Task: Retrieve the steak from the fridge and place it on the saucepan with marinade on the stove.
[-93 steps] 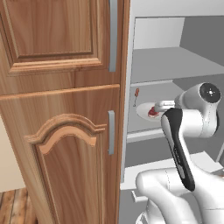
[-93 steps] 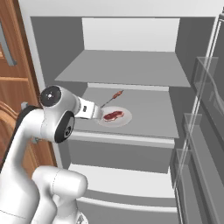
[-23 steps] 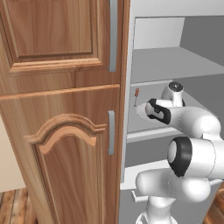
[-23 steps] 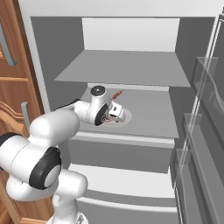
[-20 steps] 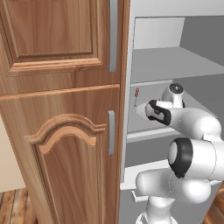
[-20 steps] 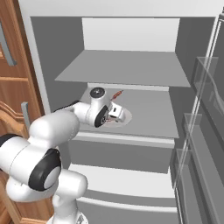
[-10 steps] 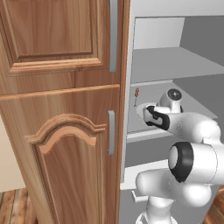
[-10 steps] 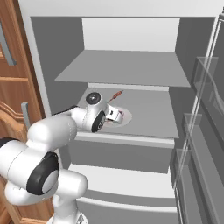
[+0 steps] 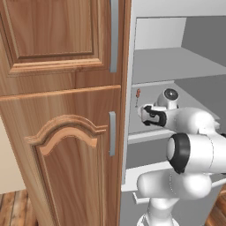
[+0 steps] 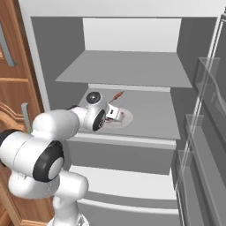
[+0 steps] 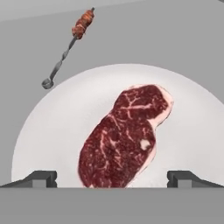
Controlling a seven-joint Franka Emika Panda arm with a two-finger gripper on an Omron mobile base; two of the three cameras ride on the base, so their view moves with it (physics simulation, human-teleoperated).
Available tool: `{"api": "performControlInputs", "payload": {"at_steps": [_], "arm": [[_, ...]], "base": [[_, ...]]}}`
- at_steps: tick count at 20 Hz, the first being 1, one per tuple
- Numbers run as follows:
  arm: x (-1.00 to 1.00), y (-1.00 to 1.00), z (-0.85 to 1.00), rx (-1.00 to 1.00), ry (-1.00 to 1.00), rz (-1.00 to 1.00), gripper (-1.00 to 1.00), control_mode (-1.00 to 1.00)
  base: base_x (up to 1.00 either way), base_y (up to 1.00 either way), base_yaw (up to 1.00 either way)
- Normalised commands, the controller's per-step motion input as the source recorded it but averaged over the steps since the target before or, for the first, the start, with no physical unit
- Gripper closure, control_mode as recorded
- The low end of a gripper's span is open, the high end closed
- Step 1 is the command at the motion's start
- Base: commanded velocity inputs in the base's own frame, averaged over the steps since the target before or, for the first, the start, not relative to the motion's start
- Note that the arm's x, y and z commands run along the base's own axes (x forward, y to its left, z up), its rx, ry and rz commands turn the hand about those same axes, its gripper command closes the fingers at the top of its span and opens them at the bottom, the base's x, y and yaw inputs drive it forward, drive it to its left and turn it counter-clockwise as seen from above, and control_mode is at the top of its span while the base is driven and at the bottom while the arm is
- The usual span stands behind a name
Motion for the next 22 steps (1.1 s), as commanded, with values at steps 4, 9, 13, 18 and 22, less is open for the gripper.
{"api": "performControlInputs", "payload": {"at_steps": [4,9,13,18,22], "arm": [[0.23,0.00,-0.04,0.00,0.00,0.00,-1.00,-1.00],[0.05,0.00,-0.17,0.00,0.00,0.00,-1.00,-1.00],[0.00,0.00,-0.16,0.00,0.00,0.00,-1.00,-1.00],[0.03,0.00,-0.05,0.00,0.00,0.00,-1.00,-1.00],[0.08,-0.07,0.00,0.00,0.00,0.00,-1.00,-1.00]], "base": [[0.00,0.00,0.00],[0.00,0.00,0.00],[0.00,0.00,0.00],[0.00,0.00,0.00],[0.00,0.00,0.00]]}}
